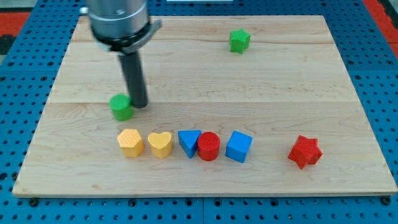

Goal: Move the green circle closer to the yellow hexagon

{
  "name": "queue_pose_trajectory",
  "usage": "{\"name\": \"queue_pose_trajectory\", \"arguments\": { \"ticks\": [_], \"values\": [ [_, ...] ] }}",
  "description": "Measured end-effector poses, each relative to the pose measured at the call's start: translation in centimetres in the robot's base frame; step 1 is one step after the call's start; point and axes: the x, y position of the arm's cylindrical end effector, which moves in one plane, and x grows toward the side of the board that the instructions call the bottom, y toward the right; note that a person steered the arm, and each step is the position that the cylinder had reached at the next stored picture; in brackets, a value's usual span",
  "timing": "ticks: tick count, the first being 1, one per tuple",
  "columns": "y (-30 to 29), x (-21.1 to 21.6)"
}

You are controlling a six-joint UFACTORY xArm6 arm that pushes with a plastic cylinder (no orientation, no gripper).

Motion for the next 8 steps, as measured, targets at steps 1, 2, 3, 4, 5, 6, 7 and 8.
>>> {"name": "queue_pose_trajectory", "arguments": {
  "ticks": [1, 2, 3, 4, 5, 6, 7, 8],
  "values": [
    [-3.7, -0.6],
    [-8.0, -1.4],
    [-10.6, 1.2],
    [-8.3, 2.9],
    [-8.3, 0.0],
    [-8.3, -1.6],
    [-8.3, -1.8],
    [-8.3, -1.8]
  ]
}}
